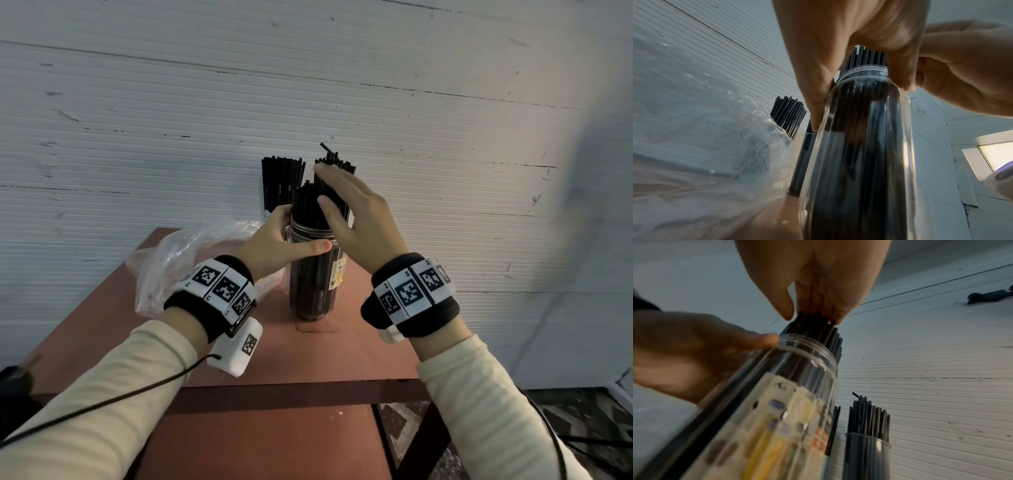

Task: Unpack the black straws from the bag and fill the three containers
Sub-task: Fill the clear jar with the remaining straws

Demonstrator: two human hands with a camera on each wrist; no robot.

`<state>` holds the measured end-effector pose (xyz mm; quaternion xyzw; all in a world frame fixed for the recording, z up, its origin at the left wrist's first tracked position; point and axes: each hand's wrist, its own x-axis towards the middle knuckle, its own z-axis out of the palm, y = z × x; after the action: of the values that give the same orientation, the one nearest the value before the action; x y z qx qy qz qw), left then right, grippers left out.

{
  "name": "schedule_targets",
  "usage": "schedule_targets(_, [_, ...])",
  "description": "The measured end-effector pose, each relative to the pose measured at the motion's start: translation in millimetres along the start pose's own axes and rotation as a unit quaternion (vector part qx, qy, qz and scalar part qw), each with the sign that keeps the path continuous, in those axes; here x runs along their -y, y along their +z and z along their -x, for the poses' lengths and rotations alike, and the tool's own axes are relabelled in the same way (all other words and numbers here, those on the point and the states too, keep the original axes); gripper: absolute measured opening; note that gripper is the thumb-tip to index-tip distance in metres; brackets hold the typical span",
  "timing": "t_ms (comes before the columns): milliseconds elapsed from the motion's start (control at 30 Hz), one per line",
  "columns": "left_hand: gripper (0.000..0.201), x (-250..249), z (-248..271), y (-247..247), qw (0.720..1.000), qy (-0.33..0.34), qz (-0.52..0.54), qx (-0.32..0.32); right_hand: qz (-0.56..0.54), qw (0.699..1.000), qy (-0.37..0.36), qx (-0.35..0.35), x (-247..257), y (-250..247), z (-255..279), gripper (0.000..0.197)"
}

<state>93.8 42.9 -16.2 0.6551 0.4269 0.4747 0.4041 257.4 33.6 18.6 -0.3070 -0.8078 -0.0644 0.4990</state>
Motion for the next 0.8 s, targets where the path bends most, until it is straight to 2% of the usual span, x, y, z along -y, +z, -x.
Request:
schedule_targets(167, [0.09, -6, 4, 3, 1.0, 0.007, 0.006, -0.003, 0.034, 0.999, -0.005, -0.024, -3, 13, 11, 0.035])
schedule_targets(200, [0.084, -6, 5, 4, 1.0, 0.01, 0.006, -0.004, 0.038, 0.999, -0.002, -0.03, -3, 15, 12, 0.034])
schedule_targets(300, [0.042, -9, 7, 5, 1.0, 0.03, -0.007, -0.005, 0.032, 0.999, 0.003, -0.03, 0, 14, 12, 0.035])
schedule_targets(333, [0.037, -9, 7, 5, 0.999, 0.038, -0.011, -0.001, 0.027, 0.999, 0.008, -0.022, 1, 12, 12, 0.036])
schedule_targets(400, [0.041, -9, 9, 4, 0.999, 0.035, -0.007, 0.001, 0.014, 1.0, 0.027, 0.006, 3, 4, 10, 0.042])
schedule_targets(500, [0.078, -7, 7, -3, 1.0, 0.017, -0.016, 0.003, -0.005, 0.995, 0.076, 0.063, 1, -12, 7, 0.076])
schedule_targets(567, [0.091, -7, 5, -10, 0.999, 0.001, -0.024, 0.024, -0.021, 0.984, 0.145, 0.106, -1, -21, 5, 0.097])
schedule_targets(700, [0.062, -14, 4, -18, 0.993, -0.035, -0.003, 0.111, -0.12, 0.932, 0.278, 0.201, -10, -28, 4, 0.103])
schedule_targets(800, [0.064, -18, 6, -20, 0.991, -0.053, 0.02, 0.124, -0.176, 0.91, 0.316, 0.201, -18, -23, 3, 0.095])
